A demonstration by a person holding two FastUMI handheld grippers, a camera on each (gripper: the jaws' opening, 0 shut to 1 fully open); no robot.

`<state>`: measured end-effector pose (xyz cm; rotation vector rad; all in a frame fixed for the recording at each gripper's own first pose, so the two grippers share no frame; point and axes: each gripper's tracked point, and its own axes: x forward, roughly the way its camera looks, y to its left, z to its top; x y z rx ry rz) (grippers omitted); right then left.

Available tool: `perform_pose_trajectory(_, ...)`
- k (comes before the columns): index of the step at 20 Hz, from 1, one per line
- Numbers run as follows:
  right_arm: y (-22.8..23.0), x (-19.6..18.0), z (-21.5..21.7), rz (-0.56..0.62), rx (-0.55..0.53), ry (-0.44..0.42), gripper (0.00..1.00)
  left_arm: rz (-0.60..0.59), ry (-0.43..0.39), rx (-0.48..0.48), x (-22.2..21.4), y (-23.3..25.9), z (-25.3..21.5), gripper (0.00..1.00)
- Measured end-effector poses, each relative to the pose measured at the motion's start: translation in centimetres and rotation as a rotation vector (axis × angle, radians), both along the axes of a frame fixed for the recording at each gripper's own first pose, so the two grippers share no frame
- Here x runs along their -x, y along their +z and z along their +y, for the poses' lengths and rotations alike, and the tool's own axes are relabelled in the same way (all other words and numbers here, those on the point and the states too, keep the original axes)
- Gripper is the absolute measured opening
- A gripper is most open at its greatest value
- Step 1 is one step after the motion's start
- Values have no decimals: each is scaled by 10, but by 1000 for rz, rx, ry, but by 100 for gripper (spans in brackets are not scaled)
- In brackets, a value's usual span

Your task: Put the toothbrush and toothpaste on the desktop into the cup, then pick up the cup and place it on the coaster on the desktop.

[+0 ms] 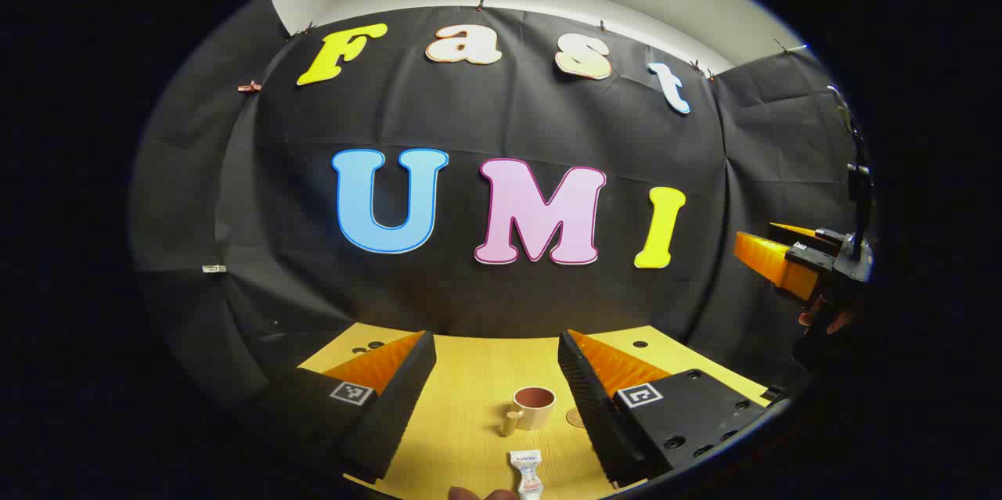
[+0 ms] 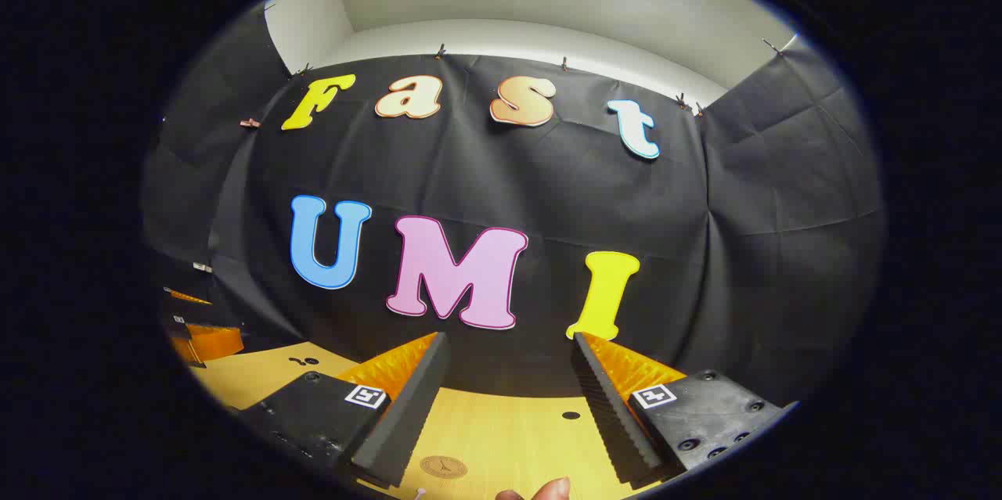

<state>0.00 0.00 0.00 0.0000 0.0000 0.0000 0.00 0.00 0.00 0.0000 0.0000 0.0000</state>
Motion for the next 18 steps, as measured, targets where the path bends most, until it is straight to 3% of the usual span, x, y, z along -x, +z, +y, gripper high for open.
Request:
perform_pose_trajectory(1, -4, 0, 0, 10, -3, 2, 89, 4, -3, -8, -1, -3, -3, 97)
perform_pose_trajectory(2, -6, 0, -1, 15, -5, 2, 97, 5, -7, -13, -2, -2, -6, 98)
perform_pose_trajectory(7, -10, -1, -5, 23, 5, 5, 97, 13, -1, -12, -6, -9, -10, 97)
perform_pose_trajectory(8, -12, -1, -6, 28, 5, 4, 89, 16, 1, -8, -6, -9, -9, 97)
perform_pose_trajectory(9, -13, 0, -6, 31, 5, 6, 97, 20, 3, -6, -6, -12, -9, 97)
perform_pose_trajectory(12, -20, 1, -4, 46, 12, 14, 97, 38, 6, -6, -7, -18, -10, 98)
perform_pose_trajectory(13, -23, 2, -4, 53, 13, 17, 89, 45, 6, -6, -7, -21, -10, 97)
perform_pose_trajectory(14, -25, 2, -4, 58, 12, 17, 97, 51, 4, -4, -7, -23, -11, 97)
perform_pose_trajectory(18, -35, 5, -5, 88, 8, 20, 97, 114, -6, -1, -9, -47, -16, 97)
